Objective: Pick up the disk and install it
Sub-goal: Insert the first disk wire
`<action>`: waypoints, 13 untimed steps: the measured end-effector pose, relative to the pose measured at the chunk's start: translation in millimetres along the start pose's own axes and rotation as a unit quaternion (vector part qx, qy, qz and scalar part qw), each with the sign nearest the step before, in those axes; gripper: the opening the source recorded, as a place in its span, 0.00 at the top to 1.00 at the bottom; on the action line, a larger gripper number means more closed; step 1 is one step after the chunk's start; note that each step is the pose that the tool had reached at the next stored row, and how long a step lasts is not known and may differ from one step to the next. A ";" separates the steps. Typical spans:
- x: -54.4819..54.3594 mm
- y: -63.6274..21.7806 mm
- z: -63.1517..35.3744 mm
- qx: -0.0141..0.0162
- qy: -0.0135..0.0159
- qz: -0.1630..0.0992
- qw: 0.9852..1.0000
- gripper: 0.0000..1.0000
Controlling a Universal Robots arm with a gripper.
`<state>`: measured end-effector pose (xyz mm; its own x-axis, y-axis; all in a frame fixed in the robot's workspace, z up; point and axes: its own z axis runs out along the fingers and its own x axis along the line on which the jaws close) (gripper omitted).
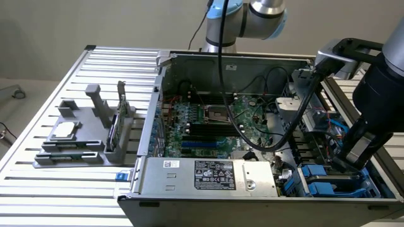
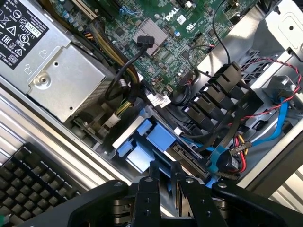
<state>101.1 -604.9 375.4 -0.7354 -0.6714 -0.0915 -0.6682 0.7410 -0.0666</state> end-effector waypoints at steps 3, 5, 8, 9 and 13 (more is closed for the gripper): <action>-0.6 -0.4 0.1 -0.018 0.016 0.001 1.000 0.76; -1.4 -1.2 0.3 -0.031 0.029 0.001 0.999 0.76; -2.7 -2.4 0.7 -0.046 0.038 0.002 0.998 0.76; -2.6 -2.3 1.0 -0.048 0.036 0.004 0.998 0.76; -2.7 -2.3 1.2 -0.049 0.033 0.028 0.998 0.76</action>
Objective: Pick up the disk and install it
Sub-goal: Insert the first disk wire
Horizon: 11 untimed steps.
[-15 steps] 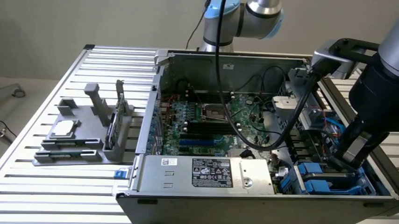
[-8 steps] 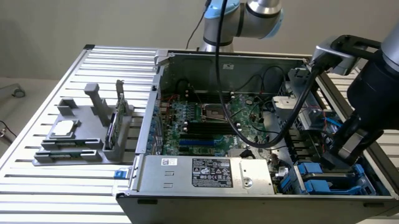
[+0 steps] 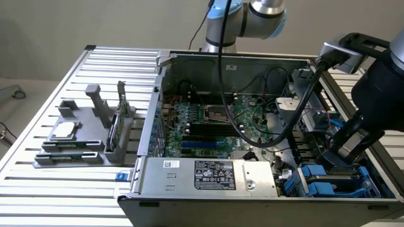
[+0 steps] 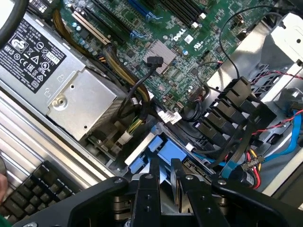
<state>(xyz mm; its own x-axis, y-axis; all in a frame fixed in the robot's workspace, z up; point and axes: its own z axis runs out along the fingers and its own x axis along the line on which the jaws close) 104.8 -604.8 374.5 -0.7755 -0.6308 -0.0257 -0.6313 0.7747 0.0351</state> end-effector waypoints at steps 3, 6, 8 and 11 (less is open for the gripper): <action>0.0 0.0 0.1 -0.001 -0.002 0.022 1.000 0.76; 0.0 0.0 0.2 -0.003 -0.004 0.042 0.999 0.76; 0.0 0.0 0.2 -0.004 -0.006 0.056 0.998 0.76; 0.0 0.0 0.3 -0.005 -0.009 0.077 0.997 0.76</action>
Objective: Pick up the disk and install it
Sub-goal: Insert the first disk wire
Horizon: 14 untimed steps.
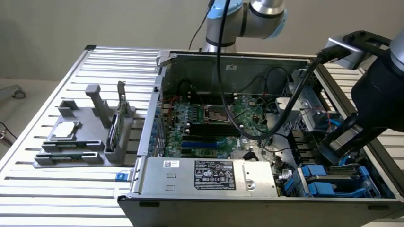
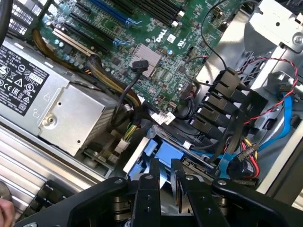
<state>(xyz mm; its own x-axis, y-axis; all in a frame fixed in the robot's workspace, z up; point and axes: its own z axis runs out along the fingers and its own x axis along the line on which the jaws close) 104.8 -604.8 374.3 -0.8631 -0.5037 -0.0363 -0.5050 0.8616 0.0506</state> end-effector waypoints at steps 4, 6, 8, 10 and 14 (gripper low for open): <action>0.0 0.0 0.1 -0.002 -0.003 0.028 1.000 0.76; 0.0 0.0 0.1 -0.003 -0.005 0.041 0.999 0.76; 0.0 0.0 0.2 -0.004 -0.006 0.055 0.998 0.76; 0.0 0.0 0.2 -0.006 -0.008 0.069 0.998 0.76; 0.0 0.0 0.3 -0.008 -0.012 0.096 0.995 0.76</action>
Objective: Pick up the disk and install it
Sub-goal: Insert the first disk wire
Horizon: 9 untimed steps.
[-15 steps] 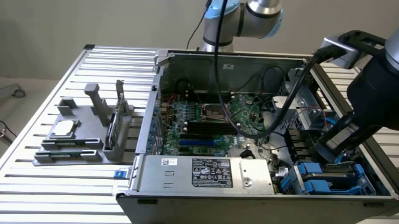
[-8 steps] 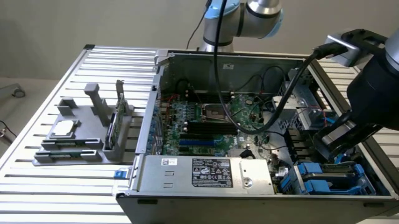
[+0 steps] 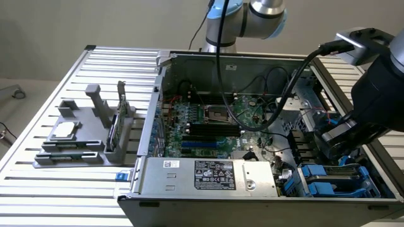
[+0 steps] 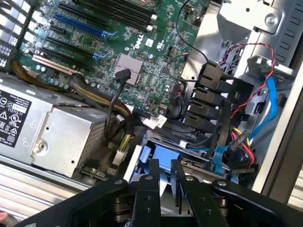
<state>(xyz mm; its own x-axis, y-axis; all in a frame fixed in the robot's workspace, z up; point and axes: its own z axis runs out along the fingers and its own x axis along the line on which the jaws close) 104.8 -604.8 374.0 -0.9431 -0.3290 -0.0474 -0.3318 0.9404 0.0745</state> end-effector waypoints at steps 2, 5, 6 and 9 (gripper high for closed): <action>0.0 0.0 0.0 -0.001 -0.002 0.014 1.000 0.76; 0.0 0.0 0.0 -0.003 -0.004 0.034 0.999 0.76; 0.0 0.0 0.1 -0.003 -0.005 0.041 0.999 0.76; 0.0 0.0 0.1 -0.005 -0.007 0.062 0.998 0.76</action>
<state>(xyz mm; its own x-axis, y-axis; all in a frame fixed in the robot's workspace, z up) 104.8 -604.8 373.9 -0.9764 -0.2096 -0.0518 -0.2136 0.9727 0.0903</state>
